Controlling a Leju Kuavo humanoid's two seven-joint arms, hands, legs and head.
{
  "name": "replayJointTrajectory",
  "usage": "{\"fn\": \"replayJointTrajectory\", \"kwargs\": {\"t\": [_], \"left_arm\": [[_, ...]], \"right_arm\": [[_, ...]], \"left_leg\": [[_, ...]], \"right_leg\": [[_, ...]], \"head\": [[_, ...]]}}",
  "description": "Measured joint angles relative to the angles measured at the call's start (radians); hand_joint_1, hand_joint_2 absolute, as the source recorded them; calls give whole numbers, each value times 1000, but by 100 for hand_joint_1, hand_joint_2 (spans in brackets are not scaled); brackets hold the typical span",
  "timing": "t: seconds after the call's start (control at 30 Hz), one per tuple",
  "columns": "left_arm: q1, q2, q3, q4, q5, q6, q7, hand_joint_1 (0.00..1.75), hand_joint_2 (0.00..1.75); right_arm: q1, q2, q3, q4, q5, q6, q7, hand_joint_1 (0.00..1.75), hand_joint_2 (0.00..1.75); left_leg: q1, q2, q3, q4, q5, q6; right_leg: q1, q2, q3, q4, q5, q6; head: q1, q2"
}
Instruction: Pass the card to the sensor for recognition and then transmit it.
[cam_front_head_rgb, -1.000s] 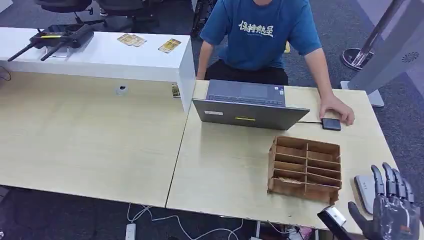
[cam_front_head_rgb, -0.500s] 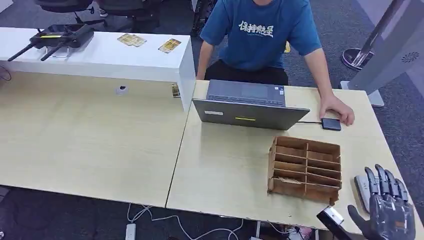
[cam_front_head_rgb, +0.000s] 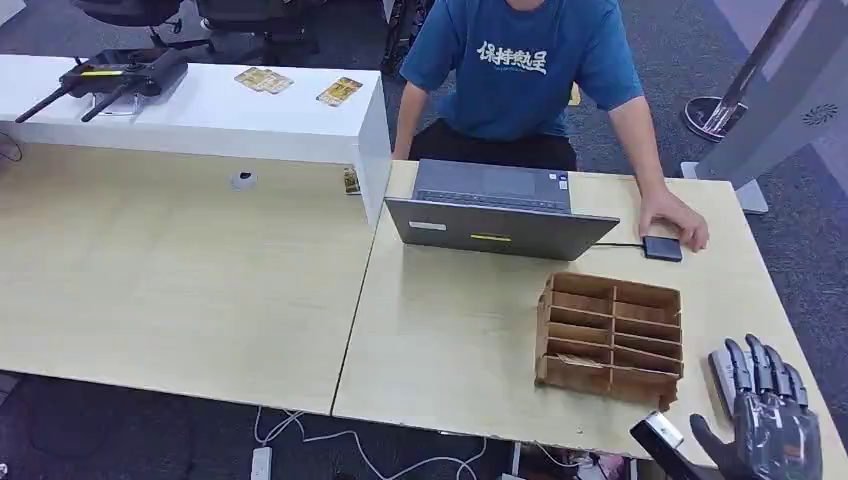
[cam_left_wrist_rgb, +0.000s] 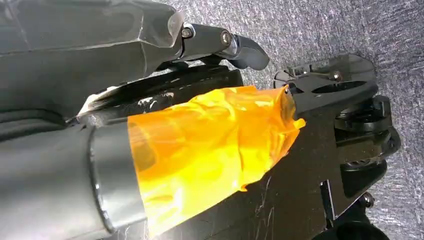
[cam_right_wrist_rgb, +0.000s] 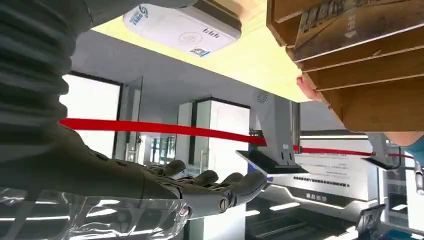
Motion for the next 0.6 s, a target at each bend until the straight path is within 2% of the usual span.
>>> {"fn": "replayJointTrajectory", "kwargs": {"t": [0.6], "left_arm": [[0,0,0,0,11,1,0,0,0]], "right_arm": [[0,42,1,1,-22,-22,6,0,175]], "left_leg": [[0,0,0,0,0,0]], "right_leg": [[0,0,0,0,0,0]], "head": [[0,0]]}}
